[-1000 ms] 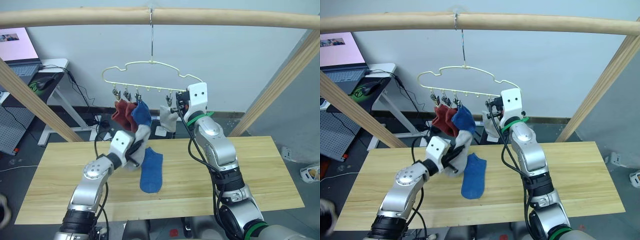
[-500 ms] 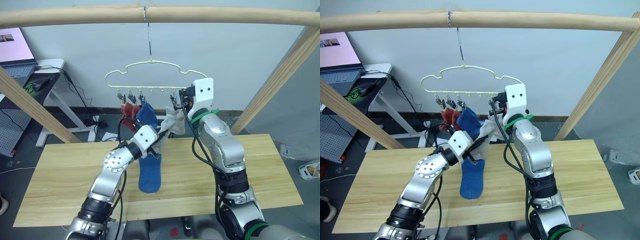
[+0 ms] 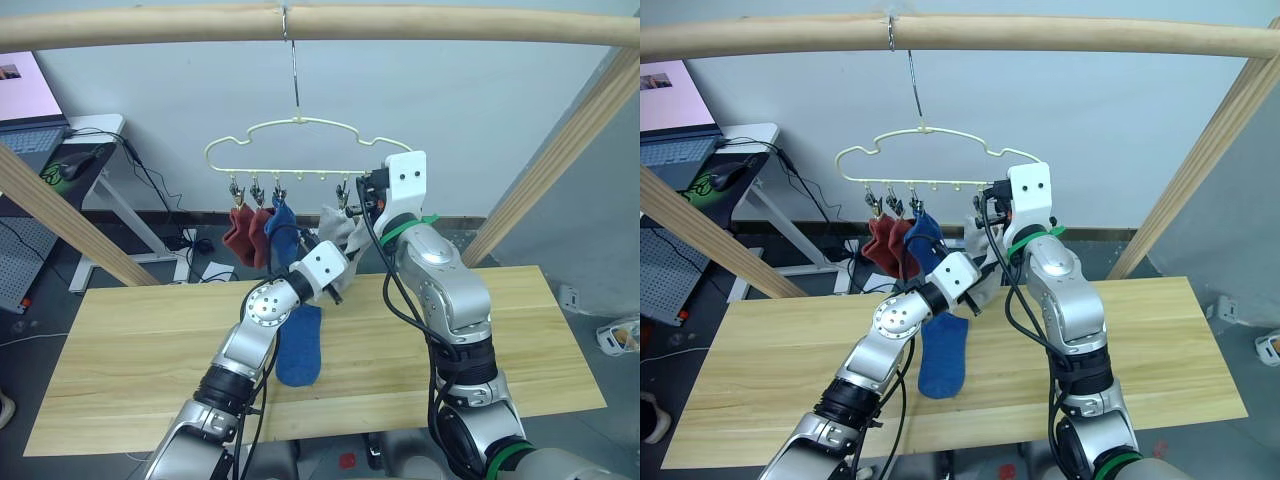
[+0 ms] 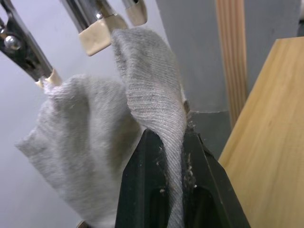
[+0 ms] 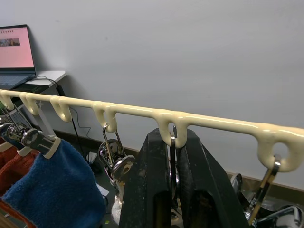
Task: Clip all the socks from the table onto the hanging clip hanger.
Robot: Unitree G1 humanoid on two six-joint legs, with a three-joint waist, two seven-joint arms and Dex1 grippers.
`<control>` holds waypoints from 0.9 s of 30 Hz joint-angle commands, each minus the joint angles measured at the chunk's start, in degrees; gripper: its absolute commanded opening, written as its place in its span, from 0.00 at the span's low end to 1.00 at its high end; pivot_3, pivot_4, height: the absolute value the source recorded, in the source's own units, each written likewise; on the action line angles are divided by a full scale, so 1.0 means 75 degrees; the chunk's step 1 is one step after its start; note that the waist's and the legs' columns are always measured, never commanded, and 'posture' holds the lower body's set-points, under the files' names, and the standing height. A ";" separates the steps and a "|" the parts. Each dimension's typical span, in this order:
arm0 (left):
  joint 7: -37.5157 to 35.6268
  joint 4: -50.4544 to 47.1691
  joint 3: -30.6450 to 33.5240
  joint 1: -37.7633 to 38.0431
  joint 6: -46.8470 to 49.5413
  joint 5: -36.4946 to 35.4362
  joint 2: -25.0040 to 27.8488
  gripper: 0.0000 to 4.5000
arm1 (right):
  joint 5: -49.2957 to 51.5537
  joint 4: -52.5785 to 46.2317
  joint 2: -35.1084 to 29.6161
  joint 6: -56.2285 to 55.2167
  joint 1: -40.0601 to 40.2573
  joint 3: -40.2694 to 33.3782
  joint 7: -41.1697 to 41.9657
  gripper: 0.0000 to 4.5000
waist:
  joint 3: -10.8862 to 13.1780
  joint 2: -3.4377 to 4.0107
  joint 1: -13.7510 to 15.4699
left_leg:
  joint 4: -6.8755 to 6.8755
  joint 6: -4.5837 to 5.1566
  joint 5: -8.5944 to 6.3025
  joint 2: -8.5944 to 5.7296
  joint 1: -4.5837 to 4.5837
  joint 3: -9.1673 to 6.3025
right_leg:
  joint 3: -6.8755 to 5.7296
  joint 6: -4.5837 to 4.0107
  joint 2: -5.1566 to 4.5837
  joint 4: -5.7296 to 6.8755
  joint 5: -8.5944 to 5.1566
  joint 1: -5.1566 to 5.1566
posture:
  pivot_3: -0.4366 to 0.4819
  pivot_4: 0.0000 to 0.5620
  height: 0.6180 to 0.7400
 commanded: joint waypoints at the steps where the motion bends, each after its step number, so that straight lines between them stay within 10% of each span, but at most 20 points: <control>1: 0.0158 0.0054 0.0029 -0.0216 -0.0254 0.0066 -0.0042 0.01 | 0.0164 -0.0497 0.0104 -0.0082 -0.0244 0.0096 0.0030 0.00 | 0.0000 0.0000 -0.0007 | 0.0000 0.0000 0.0000 0.0000 0.0000 -0.0001 | -0.0001 0.0000 0.0000 0.0000 0.0000 0.0000 | 0.32 0.37 1.00; 27: 0.0562 0.0211 0.0119 -0.0531 -0.0591 0.0041 -0.0092 0.00 | 0.0117 -0.0421 -0.0036 -0.0123 -0.0179 0.0135 0.0015 0.07 | 0.0000 0.0000 -0.0043 | 0.0008 0.0000 0.0000 -0.0001 0.0003 -0.0004 | -0.0003 0.0000 0.0000 0.0021 0.0001 0.0001 | 0.32 0.38 1.00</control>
